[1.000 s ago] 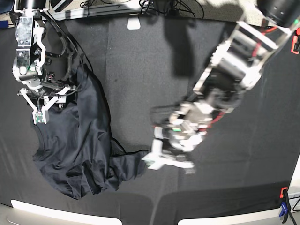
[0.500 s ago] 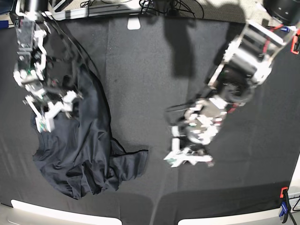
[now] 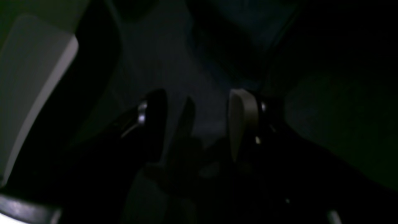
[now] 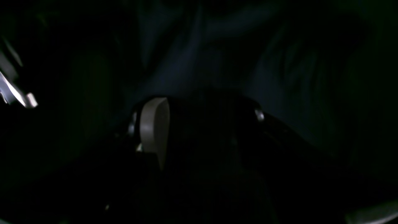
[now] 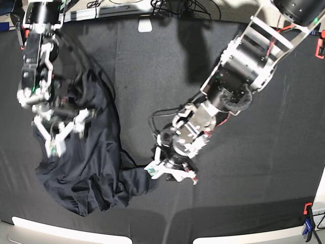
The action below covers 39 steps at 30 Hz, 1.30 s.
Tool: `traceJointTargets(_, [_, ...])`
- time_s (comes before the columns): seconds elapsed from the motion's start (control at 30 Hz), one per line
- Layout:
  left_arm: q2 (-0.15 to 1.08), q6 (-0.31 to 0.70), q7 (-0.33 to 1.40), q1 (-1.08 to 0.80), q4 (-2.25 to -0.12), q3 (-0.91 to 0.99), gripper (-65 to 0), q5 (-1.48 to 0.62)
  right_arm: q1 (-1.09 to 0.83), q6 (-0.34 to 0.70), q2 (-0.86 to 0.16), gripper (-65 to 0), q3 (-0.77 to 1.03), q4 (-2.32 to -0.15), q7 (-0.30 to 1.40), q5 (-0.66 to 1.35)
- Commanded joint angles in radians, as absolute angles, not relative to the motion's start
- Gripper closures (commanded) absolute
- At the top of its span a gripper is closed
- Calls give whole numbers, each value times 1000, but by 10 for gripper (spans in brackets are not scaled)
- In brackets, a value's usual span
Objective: Layout the t-shirt on the table in an organized manner, then fold the t-shirt properly
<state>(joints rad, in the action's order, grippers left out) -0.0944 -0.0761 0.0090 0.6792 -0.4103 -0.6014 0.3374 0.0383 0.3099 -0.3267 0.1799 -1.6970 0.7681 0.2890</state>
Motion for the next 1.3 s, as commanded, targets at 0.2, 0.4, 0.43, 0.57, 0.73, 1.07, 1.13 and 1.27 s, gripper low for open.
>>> traceJointTargets(0.2, [-39,-98,159,714,-464,-599,-201,186,216,360,-339,-329,27,-1634,741,182])
traceJointTargets(0.4, [76,-134,327,703,-621,-595,-201,-8,392,394,-339,-329,-243,-1457,740,-35])
traceJointTargets(0.43, [100,-152,347,694,-664,-595,-201,-34,416,397,-339,-329,-287,-1430,741,-66])
traceJointTargets(0.57, [187,-215,414,614,-873,-591,-199,-43,504,397,-338,-329,-443,-1314,737,-154])
traceJointTargets(0.73, [252,-222,433,459,-1126,-476,-172,-43,598,396,-337,-329,-591,-1184,740,-207])
traceJointTargets(1.07, [267,-218,464,204,-1438,-164,-158,-46,620,411,-307,-329,-662,-1141,731,-207])
traceJointTargets(1.13, [267,-217,464,170,-1464,-137,-158,-46,620,412,-293,-329,-662,-1138,706,-208])
traceJointTargets(1.27, [270,-217,464,121,-1482,-111,-158,-45,625,413,-259,-329,-662,-1098,645,-226])
